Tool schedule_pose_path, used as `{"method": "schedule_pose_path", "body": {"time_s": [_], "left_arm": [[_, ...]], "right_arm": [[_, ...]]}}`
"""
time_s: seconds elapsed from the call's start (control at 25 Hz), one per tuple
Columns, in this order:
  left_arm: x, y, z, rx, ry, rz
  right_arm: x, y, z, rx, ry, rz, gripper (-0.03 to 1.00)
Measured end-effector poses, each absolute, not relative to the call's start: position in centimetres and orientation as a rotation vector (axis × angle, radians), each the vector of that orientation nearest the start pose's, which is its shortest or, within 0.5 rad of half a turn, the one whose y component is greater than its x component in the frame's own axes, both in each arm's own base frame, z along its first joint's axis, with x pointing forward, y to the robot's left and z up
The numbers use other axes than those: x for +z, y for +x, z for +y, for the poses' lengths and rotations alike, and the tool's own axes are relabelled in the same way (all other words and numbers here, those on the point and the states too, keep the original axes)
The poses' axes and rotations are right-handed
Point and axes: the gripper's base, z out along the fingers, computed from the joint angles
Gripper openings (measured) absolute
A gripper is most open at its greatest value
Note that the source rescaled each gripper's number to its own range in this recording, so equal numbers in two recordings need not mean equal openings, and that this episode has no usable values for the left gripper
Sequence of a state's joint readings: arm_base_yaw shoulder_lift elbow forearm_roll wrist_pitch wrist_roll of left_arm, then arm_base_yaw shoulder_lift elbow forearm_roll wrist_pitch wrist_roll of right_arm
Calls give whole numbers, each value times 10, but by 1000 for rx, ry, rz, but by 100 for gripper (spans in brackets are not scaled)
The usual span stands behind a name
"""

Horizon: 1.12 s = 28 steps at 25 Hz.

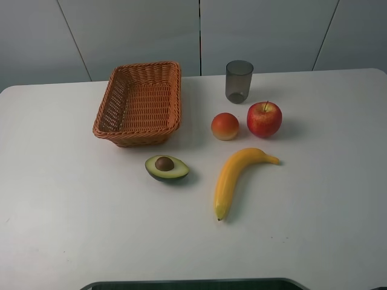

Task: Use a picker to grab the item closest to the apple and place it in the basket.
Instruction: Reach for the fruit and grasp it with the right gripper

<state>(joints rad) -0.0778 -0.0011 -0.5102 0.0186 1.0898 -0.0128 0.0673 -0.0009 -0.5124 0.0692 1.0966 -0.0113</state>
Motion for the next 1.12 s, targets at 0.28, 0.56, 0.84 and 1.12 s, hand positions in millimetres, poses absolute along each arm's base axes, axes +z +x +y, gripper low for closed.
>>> {"method": "schedule_pose_path", "body": {"time_s": [0.28,0.56,0.84,1.12], "left_arm": [[278,-7,2,-34,66,2061],[278,-7,2,-34,66,2061],[278,-7,2,-34,66,2061],[278,-7,2,-34,66,2061]], "right_arm": [[278,-8,5,118,-86,2065,100],[278,-8,5,118,-86,2065,100],[278,-8,5,118,-86,2065,100],[278,-8,5,118,-86,2065,100]]}}
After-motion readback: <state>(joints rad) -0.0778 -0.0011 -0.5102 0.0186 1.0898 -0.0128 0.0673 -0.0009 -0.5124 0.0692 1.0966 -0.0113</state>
